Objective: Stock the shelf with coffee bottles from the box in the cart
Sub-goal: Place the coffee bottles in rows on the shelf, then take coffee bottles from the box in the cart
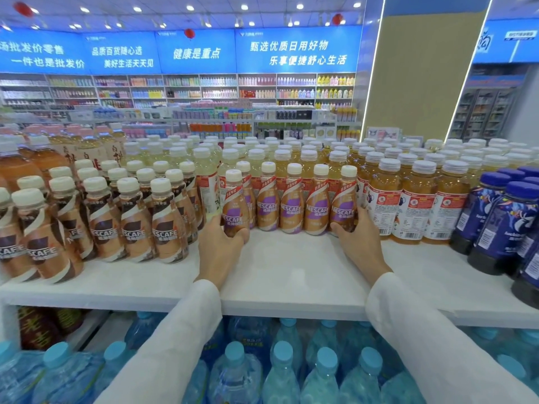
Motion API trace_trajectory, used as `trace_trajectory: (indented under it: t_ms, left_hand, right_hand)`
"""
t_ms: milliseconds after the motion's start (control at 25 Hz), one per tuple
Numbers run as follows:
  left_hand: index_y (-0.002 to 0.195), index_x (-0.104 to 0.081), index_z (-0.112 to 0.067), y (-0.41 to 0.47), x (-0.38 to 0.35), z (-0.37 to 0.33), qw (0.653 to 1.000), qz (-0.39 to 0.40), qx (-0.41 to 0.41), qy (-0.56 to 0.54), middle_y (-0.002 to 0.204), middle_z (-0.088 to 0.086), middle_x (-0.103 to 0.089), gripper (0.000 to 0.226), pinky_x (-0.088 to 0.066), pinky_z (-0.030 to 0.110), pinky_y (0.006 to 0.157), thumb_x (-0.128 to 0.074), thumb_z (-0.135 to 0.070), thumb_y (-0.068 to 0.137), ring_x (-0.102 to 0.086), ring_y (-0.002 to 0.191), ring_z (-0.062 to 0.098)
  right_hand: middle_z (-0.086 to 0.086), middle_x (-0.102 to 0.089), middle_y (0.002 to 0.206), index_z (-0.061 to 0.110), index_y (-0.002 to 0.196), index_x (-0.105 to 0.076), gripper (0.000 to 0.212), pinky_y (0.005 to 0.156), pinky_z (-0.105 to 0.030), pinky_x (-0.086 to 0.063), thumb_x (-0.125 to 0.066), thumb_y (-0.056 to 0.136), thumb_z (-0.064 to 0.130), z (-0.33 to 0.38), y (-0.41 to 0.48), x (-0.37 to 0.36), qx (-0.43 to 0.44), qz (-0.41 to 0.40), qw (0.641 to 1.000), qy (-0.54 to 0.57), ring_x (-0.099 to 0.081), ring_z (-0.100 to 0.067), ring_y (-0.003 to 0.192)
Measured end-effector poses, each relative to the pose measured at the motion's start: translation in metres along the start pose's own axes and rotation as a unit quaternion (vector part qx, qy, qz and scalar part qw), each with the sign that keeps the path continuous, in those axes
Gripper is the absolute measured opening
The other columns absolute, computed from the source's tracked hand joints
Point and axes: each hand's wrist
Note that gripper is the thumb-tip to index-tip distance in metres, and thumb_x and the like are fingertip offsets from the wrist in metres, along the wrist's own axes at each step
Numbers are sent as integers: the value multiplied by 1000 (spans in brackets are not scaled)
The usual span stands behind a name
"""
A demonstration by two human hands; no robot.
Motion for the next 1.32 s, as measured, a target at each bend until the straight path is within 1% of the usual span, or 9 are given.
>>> trace_trajectory:
  t_ms: [280,560,680,800,880,1000,1120,1200,1320]
  left_hand:
    - [135,-58,-18,2,-2,1,1000,-6,9,2,113,-9,-62,60,-43,26,84,-83,-27,81,-57,99,10]
    - [140,-53,-20,3,-6,2,999,-6,33,-12,130,-1,-65,62,-44,26,87,-80,-30,85,-56,107,11]
    - [140,-53,-20,5,-5,2,999,-7,51,-15,132,0,-65,65,-44,27,87,-82,-33,83,-59,110,13]
    - [140,-53,-20,3,-3,4,998,5,54,-13,133,-1,-65,68,-45,27,87,-84,-37,81,-60,110,15]
    - [140,-52,-21,-3,1,4,999,13,50,-7,135,-1,-63,69,-47,30,89,-82,-43,82,-59,110,15]
    - [146,-46,-18,-23,12,2,997,27,57,51,144,2,-57,72,-49,40,99,-77,-44,86,-57,122,22]
    - [140,-55,-18,-64,27,-4,997,-4,23,71,140,2,-60,55,-50,41,101,-74,-34,91,-60,118,21]
    - [129,-63,-24,-101,39,-8,998,-34,-11,45,130,-7,-64,40,-52,38,99,-72,-32,92,-61,112,14]
    - [122,-65,-37,-159,60,-14,997,-71,-9,30,122,-25,-63,32,-50,27,91,-72,-37,90,-62,108,4]
  right_hand:
    - [0,-55,146,22,148,-44,64,112,-47,-44,-74,92,28,-2,0,0,2,0,1000,0,-51,-23,134]
    - [0,-57,143,21,147,-45,64,109,-44,-47,-75,90,28,-4,2,-1,3,-3,1000,-9,-54,-22,130]
    - [0,-57,143,20,146,-46,65,108,-42,-47,-76,89,28,-5,3,-2,6,-12,1000,-10,-54,-22,130]
    - [0,-56,144,21,147,-45,66,110,-43,-46,-76,89,27,-5,2,-3,3,-9,1000,-8,-53,-22,131]
    - [0,-56,145,21,149,-43,71,111,-43,-45,-78,87,25,0,0,0,-1,7,1000,2,-52,-22,133]
    - [3,-52,149,23,152,-38,72,114,-43,-43,-74,90,29,10,-13,11,-2,31,999,20,-49,-20,137]
    - [5,-51,149,27,150,-42,60,113,-40,-42,-66,96,37,21,-46,29,25,53,998,-26,-49,-20,136]
    - [6,-49,150,28,149,-42,61,112,-39,-41,-65,95,42,28,-77,42,20,69,997,-42,-48,-18,135]
    - [15,-53,143,31,143,-49,52,111,-38,-44,-62,95,47,37,-128,62,44,92,995,6,-51,-9,129]
Point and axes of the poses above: each hand's wrist, its own y-axis towards the middle knuckle, its own x-axis out of the back of the hand, z = x × y
